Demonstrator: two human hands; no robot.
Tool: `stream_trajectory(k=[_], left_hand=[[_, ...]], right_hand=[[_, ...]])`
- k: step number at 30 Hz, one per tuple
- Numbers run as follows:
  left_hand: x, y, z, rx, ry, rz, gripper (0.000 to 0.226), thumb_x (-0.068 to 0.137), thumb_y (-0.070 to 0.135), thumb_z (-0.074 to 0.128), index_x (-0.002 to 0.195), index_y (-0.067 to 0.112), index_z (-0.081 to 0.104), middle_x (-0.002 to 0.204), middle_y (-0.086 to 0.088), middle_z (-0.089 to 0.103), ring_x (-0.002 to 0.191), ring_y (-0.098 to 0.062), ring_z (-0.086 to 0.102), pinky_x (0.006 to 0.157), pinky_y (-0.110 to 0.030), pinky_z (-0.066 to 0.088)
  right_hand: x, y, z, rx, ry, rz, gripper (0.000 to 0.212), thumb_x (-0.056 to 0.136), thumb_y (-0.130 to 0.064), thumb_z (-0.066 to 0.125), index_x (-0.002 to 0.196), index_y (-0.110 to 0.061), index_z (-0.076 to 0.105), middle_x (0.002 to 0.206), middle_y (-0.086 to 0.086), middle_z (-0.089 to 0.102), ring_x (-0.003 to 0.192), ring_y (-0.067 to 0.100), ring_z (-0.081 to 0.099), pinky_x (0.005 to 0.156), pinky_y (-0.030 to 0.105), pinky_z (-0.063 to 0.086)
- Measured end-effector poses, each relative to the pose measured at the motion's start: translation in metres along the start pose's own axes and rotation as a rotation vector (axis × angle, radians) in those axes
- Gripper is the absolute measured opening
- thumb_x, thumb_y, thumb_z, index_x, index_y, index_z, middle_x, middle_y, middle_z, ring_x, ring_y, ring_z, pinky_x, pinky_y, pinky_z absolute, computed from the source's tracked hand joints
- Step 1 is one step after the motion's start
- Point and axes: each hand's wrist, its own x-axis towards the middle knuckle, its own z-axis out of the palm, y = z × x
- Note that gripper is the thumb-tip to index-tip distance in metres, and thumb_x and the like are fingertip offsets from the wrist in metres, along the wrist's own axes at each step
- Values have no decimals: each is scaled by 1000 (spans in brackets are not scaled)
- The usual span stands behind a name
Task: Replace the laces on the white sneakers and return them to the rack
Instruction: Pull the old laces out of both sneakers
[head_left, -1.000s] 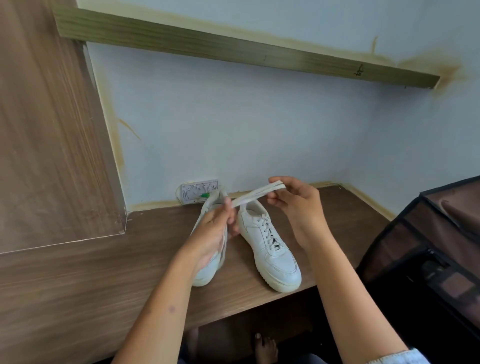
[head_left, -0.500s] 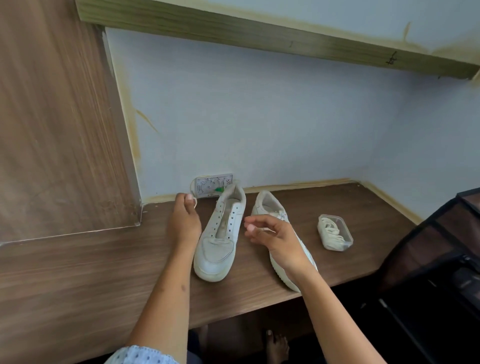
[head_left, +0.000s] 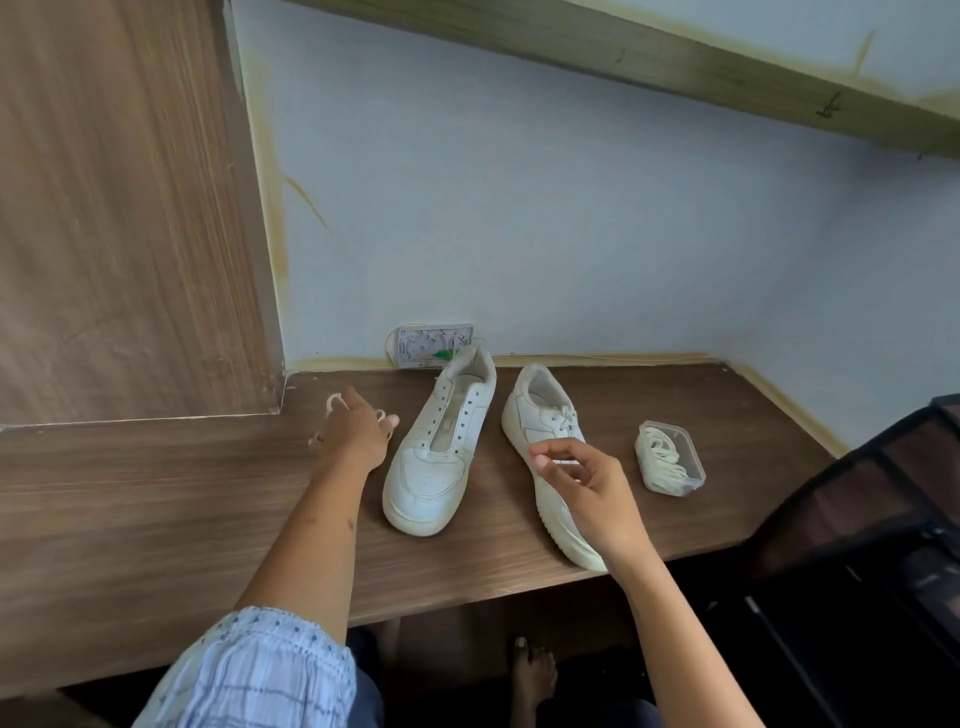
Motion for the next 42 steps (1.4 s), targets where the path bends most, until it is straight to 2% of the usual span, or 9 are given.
stream_trajectory(k=[2,7,12,15,20,23,28,35,42], left_hand=[[0,6,-4,42,-23,40,55,100,29,48,143,2,26,139,-17,48,132,-36,40,105,-46,36],[-21,23,4,-46,-172,215,70,98,39,51,151,11,17,150,-16,35,135,-32,40,105,-42,36],[-35,32,32,168,-294,315,98,87,48,63,154,25,-5,160,-17,3,141,-42,25,109,-51,33],[-39,34,37,306,-295,324,102,90,40,63,151,28,-17,161,-17,-7,142,-47,19,110,-52,29],[-44,44,40,365,-215,345,96,92,35,63,153,22,-9,160,-15,-12,146,-44,3,117,-54,14],[-48,55,44,347,-123,485,78,94,36,59,153,22,10,161,-11,1,146,-37,6,117,-48,11],[-50,71,53,132,-113,708,50,96,28,56,143,31,39,147,-1,37,134,-25,36,110,-41,33],[-45,76,65,-25,-122,690,32,95,34,57,127,32,59,124,8,55,96,-9,61,86,-33,51],[-54,86,76,-55,75,716,17,90,38,65,100,27,71,102,16,62,82,-1,61,63,-19,44]], right_hand=[[-1,3,-2,-95,69,-41,11,93,-17,65,94,-25,73,82,-15,69,65,-3,59,65,13,39],[-2,20,-6,-423,278,-15,15,94,-20,61,108,-25,66,115,-8,58,108,11,58,85,22,44],[0,44,-8,-795,193,281,66,95,-47,53,150,-19,29,156,11,27,140,32,31,112,46,28],[-2,50,-1,-813,211,291,68,94,-53,51,150,-22,28,153,9,33,137,30,35,109,45,29],[-13,50,8,-777,311,245,67,86,-58,60,142,-27,40,139,4,46,121,25,43,102,37,32],[-20,46,14,-753,318,249,67,84,-59,62,140,-29,42,134,2,46,114,24,43,99,34,33],[-30,43,34,-779,317,208,72,77,-70,59,134,-31,41,122,-1,44,106,21,42,92,33,41],[-31,49,37,-724,318,183,69,76,-74,57,129,-33,43,115,-4,40,103,19,39,91,34,40],[-30,50,27,-649,270,169,58,81,-73,51,124,-35,45,111,-9,38,106,17,42,92,33,35]])
